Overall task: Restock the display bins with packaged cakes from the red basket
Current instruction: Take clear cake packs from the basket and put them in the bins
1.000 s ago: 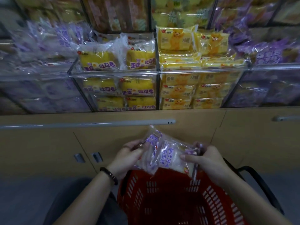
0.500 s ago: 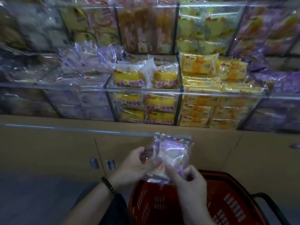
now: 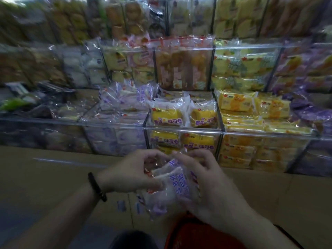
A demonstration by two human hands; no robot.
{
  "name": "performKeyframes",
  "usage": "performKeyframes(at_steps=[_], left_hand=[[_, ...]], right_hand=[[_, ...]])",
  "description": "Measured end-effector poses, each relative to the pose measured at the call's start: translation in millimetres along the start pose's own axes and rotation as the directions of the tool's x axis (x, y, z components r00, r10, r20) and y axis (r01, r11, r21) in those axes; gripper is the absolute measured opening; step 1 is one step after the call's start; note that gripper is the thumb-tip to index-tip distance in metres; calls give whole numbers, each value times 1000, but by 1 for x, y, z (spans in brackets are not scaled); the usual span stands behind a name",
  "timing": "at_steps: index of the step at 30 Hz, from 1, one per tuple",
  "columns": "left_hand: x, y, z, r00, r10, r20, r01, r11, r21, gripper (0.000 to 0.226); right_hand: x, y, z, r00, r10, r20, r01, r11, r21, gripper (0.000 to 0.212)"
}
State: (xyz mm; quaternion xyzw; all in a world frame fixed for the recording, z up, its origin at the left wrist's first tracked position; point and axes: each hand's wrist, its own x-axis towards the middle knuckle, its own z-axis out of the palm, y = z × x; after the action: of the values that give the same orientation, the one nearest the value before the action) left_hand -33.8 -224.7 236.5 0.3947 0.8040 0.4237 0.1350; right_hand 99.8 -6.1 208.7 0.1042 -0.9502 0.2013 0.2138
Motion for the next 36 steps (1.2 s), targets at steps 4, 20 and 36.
performKeyframes(at_steps=[4,20,36], left_hand=[[-5,10,-41,999,24,-35,-23,999,31,54],[-8,-11,-227,898,-44,-437,35,999,-28,30],[106,-103,-264,659,361,-660,200,763,615,48]], right_hand=[[49,-26,-12,992,-122,5,122,978,-168,72],[206,-56,-22,984,-71,-160,90,989,115,51],[321,-66,24,931,-289,-221,141,847,-512,31]])
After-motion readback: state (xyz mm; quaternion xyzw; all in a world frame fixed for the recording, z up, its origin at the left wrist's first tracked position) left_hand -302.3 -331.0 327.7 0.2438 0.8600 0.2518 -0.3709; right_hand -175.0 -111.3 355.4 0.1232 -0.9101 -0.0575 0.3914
